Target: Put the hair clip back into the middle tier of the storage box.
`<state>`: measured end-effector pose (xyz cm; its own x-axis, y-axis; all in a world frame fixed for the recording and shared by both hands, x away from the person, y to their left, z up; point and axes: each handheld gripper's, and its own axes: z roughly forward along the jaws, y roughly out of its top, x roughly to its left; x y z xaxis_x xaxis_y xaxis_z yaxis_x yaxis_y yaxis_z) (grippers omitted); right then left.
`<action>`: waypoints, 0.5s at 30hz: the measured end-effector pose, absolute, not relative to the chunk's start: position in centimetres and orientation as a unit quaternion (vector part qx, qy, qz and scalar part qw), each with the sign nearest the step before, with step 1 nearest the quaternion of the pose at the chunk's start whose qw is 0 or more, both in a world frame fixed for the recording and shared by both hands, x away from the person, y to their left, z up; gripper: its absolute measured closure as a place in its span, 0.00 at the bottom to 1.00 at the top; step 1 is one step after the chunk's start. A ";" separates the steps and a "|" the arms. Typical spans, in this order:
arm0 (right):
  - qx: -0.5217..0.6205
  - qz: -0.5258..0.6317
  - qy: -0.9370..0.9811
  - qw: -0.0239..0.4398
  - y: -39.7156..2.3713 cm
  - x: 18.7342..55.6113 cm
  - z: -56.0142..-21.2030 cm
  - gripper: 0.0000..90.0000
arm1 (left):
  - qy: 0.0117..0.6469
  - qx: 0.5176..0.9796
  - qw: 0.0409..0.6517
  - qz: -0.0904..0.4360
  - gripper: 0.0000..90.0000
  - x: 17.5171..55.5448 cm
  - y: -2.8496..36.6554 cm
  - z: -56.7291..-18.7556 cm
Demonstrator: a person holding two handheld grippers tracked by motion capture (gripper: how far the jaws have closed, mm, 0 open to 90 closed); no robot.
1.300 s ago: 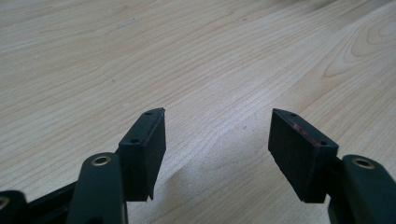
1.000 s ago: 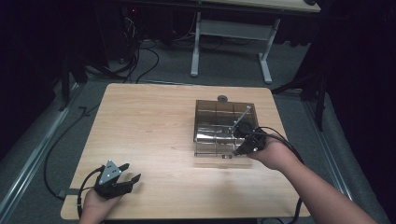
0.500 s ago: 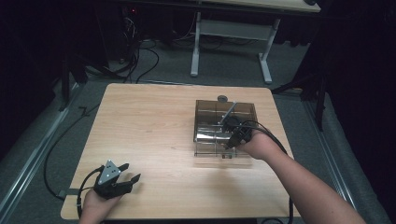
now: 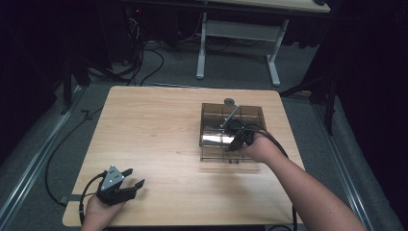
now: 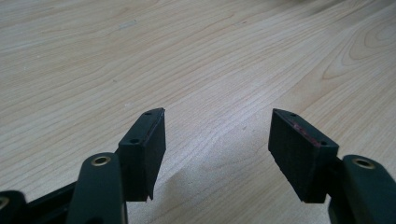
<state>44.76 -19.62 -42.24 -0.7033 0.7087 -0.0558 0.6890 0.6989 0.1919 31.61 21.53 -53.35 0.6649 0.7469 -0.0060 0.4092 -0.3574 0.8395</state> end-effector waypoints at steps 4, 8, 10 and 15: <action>0.378 0.080 0.920 0.063 -20.0 44.6 -43.1 0.89 | 0.361 0.801 0.436 0.195 0.41 31.6 21.5 -53.4; 0.381 0.080 0.919 0.065 -20.1 44.6 -43.5 0.89 | 0.361 0.802 0.434 0.195 0.41 31.6 21.5 -53.3; 0.379 0.081 0.919 0.068 -20.1 44.8 -43.6 0.89 | 0.362 0.802 0.434 0.195 0.41 31.6 21.5 -53.3; 0.384 0.081 0.917 0.069 -19.9 45.0 -43.7 0.89 | 0.361 0.801 0.436 0.195 0.41 31.6 21.5 -53.4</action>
<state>45.01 -19.94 -43.74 -0.6951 0.7160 -0.0649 0.6935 0.6915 0.2023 31.61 21.50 -53.36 0.6630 0.7486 -0.0021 0.4081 -0.3591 0.8394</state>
